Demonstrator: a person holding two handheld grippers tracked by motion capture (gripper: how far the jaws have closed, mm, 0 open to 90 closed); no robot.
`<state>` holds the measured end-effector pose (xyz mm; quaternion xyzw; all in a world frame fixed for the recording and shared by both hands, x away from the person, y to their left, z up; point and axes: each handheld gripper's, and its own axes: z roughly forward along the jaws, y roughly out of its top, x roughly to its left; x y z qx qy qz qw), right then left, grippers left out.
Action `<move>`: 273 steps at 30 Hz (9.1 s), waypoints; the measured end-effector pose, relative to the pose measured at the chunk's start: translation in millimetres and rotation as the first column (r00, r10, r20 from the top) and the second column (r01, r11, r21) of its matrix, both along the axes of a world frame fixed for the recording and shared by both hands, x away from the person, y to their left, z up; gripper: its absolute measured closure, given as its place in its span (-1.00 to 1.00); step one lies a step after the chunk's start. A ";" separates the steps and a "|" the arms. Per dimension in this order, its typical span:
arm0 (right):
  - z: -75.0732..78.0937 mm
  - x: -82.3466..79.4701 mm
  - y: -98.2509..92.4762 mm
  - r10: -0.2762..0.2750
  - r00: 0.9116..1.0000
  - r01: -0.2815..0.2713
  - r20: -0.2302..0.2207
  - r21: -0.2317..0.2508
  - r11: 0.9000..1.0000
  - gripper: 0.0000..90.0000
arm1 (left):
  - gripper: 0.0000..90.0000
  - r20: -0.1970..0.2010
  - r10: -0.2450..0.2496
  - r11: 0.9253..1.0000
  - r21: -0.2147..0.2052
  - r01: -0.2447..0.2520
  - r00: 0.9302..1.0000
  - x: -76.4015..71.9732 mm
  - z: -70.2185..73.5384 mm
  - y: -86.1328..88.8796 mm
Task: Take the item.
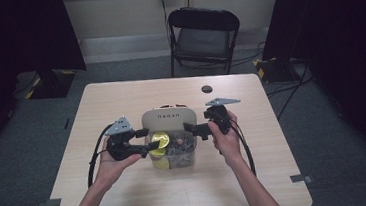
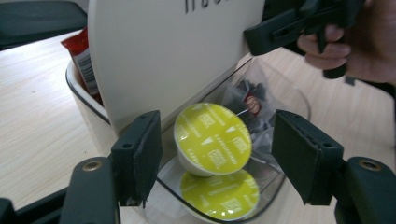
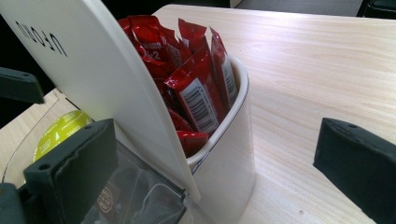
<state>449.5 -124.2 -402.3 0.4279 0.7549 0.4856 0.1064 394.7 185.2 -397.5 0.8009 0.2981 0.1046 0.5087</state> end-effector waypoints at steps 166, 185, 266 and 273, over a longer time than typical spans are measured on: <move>-4.6 0.2 -5.7 0.002 1.000 -0.001 -0.014 0.021 1.000 -1.00 | -0.14 -0.128 0.299 0.951 0.117 -0.285 0.946 42.0 -67.9 114.7; -6.6 -0.3 -5.0 -0.002 1.000 0.002 -0.019 0.015 1.000 -1.00 | -0.15 -0.168 0.317 0.944 0.145 -0.295 0.933 47.4 -90.3 115.0; 28.7 -18.1 6.1 0.107 0.992 -0.113 0.065 0.099 0.989 0.00 | -0.65 -0.044 0.312 0.917 0.277 -0.288 0.949 -10.0 -104.6 112.2; 30.2 -23.0 5.7 0.111 0.992 -0.117 0.061 0.098 0.988 0.00 | -0.65 -0.044 0.312 0.917 0.277 -0.288 0.949 -10.0 -104.5 112.2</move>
